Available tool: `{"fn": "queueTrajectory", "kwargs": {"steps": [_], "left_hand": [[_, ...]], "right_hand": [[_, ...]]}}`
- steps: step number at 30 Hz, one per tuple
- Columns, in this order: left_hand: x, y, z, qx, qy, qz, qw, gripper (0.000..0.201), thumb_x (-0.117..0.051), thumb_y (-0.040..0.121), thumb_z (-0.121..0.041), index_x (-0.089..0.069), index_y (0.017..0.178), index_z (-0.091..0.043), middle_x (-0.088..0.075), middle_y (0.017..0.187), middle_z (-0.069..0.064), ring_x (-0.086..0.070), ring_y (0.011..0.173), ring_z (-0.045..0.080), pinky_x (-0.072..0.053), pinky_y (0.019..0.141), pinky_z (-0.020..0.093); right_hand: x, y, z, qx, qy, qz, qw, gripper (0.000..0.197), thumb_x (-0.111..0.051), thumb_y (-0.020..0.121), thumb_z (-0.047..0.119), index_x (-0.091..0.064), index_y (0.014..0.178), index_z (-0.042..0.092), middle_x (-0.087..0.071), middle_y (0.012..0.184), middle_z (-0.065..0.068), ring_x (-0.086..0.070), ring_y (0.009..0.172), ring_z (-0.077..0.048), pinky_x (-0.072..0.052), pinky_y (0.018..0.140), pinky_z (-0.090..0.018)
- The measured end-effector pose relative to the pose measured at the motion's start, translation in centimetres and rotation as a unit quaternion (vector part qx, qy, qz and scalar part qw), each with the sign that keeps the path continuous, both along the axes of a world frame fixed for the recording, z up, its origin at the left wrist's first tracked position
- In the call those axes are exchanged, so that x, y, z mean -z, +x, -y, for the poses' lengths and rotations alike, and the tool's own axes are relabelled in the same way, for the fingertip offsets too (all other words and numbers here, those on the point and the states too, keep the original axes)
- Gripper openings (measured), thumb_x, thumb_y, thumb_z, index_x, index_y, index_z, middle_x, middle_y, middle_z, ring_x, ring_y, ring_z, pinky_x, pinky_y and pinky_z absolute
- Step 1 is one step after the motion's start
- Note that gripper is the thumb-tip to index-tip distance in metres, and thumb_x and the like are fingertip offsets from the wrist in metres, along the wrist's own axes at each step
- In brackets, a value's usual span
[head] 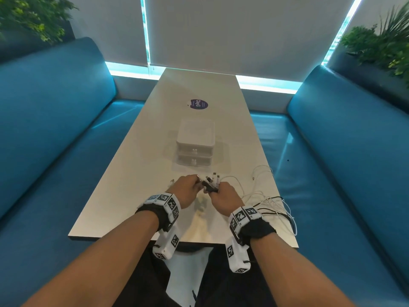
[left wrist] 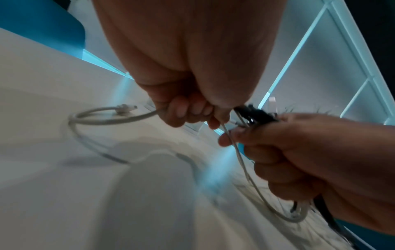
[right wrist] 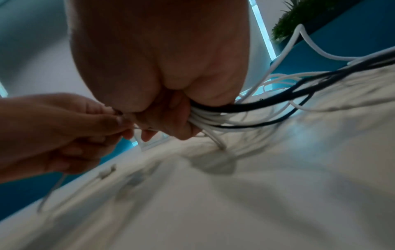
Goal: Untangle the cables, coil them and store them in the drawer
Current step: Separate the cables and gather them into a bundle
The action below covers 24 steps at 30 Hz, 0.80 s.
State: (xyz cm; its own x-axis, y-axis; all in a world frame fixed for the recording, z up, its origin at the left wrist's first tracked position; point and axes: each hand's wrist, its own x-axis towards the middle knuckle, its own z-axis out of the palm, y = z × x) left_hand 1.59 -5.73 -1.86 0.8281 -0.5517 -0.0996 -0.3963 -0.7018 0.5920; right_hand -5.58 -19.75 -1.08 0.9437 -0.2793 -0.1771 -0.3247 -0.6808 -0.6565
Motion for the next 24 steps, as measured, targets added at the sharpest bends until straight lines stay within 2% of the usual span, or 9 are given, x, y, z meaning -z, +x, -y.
{"fn": "queueTrajectory", "kwargs": {"steps": [2,4,6,10,13,17,20,24], "left_hand": [[-0.1,0.3,-0.7,0.008,0.009,-0.005,1.0,0.02,-0.053,0.099,-0.027,-0.058,0.084,-0.015,-0.064,0.084,0.006,-0.059,0.078,0.027,-0.043,0.067,0.035],[-0.2,0.6,-1.8,0.018,0.036,-0.008,0.999,0.023,-0.055,0.098,-0.033,-0.063,0.082,-0.017,-0.066,0.08,0.004,-0.058,0.075,0.022,-0.047,0.071,0.033],[-0.3,1.2,-3.1,0.019,0.068,-0.003,0.997,0.027,-0.053,0.099,-0.036,-0.064,0.082,-0.018,-0.067,0.083,0.004,-0.06,0.079,0.022,-0.047,0.074,0.031],[-0.7,1.7,-4.3,0.012,0.137,0.077,0.987,0.034,-0.041,0.105,-0.038,-0.059,0.085,-0.018,-0.067,0.089,0.005,-0.062,0.085,0.027,-0.042,0.073,0.035],[-0.8,0.7,-2.8,0.019,0.127,0.074,0.989,0.032,-0.04,0.105,-0.035,-0.063,0.095,-0.014,-0.066,0.094,0.006,-0.061,0.086,0.027,-0.05,0.077,0.037],[-0.3,-0.5,0.2,0.026,0.076,0.065,0.995,0.025,-0.044,0.103,-0.028,-0.064,0.1,-0.012,-0.068,0.102,0.011,-0.063,0.092,0.032,-0.051,0.081,0.041],[-0.3,-0.6,1.0,0.017,0.024,0.032,0.999,0.024,-0.046,0.101,-0.022,-0.067,0.107,-0.012,-0.069,0.108,0.01,-0.063,0.096,0.03,-0.05,0.082,0.039],[-0.2,-0.5,0.2,0.019,0.002,0.016,1.0,0.02,-0.052,0.1,-0.025,-0.064,0.089,-0.013,-0.066,0.091,0.006,-0.06,0.084,0.026,-0.044,0.072,0.032]], "right_hand": [[0.4,-0.2,-0.1,-0.025,-0.052,-0.014,0.998,0.024,-0.051,0.096,0.017,-0.062,0.112,0.003,-0.065,0.109,-0.017,-0.062,0.103,-0.035,-0.049,0.083,-0.035],[1.0,-0.4,0.5,-0.013,-0.098,-0.024,0.995,0.028,-0.046,0.096,0.016,-0.058,0.119,0.004,-0.063,0.115,-0.018,-0.06,0.106,-0.035,-0.048,0.086,-0.037],[1.3,-0.6,1.9,0.039,-0.119,-0.036,0.992,0.029,-0.044,0.096,0.015,-0.058,0.12,0.006,-0.063,0.117,-0.019,-0.061,0.107,-0.036,-0.051,0.089,-0.039],[0.9,-0.7,3.2,0.095,-0.144,-0.043,0.984,0.029,-0.042,0.098,0.02,-0.058,0.12,0.009,-0.061,0.117,-0.016,-0.061,0.107,-0.034,-0.049,0.088,-0.039],[0.3,-0.1,2.3,0.079,-0.135,-0.004,0.988,0.029,-0.041,0.099,0.021,-0.06,0.117,0.01,-0.064,0.114,-0.017,-0.061,0.104,-0.037,-0.049,0.085,-0.04],[-0.3,0.2,0.5,-0.022,-0.132,0.016,0.991,0.029,-0.044,0.092,0.01,-0.062,0.114,0.006,-0.067,0.112,-0.02,-0.061,0.104,-0.039,-0.047,0.083,-0.039],[-0.2,0.1,0.1,-0.029,-0.118,0.018,0.992,0.023,-0.048,0.092,0.01,-0.065,0.107,0.005,-0.069,0.107,-0.018,-0.062,0.102,-0.037,-0.048,0.082,-0.038],[0.4,-0.2,0.6,-0.043,-0.108,0.015,0.993,0.019,-0.053,0.092,0.018,-0.066,0.102,0.01,-0.07,0.099,-0.014,-0.064,0.095,-0.034,-0.051,0.079,-0.038]]}}
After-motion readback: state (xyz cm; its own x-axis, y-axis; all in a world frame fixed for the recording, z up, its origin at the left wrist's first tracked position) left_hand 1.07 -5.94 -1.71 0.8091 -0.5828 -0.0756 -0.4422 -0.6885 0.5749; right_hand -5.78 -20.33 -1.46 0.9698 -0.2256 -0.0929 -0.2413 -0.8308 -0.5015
